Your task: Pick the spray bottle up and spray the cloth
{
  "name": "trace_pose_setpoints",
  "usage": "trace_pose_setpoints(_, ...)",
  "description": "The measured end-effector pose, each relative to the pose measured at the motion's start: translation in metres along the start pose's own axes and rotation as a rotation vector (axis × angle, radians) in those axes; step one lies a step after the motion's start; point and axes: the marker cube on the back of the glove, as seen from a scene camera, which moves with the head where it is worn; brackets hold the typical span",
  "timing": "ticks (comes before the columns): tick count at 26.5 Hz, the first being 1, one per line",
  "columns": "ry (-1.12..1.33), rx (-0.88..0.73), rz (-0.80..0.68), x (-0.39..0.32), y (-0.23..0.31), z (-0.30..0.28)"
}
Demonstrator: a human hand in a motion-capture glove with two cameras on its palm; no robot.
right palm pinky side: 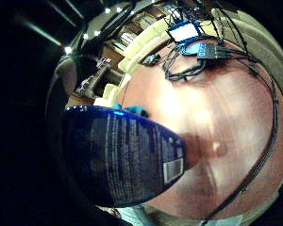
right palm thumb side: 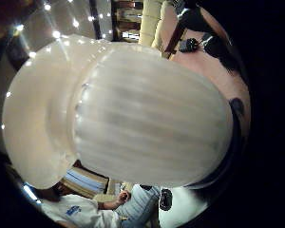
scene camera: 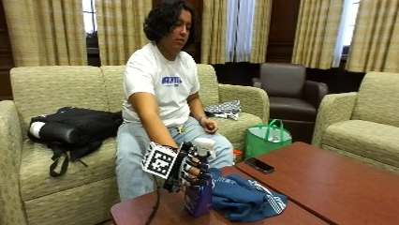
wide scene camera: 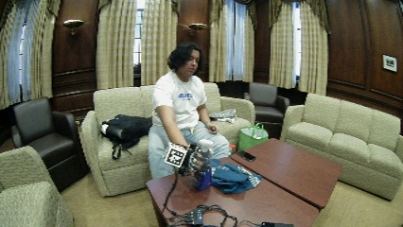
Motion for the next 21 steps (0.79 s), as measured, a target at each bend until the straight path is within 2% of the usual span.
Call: trace_pose_setpoints(21,-0.12,-0.008,0.034,-0.037,-0.025,-0.003)
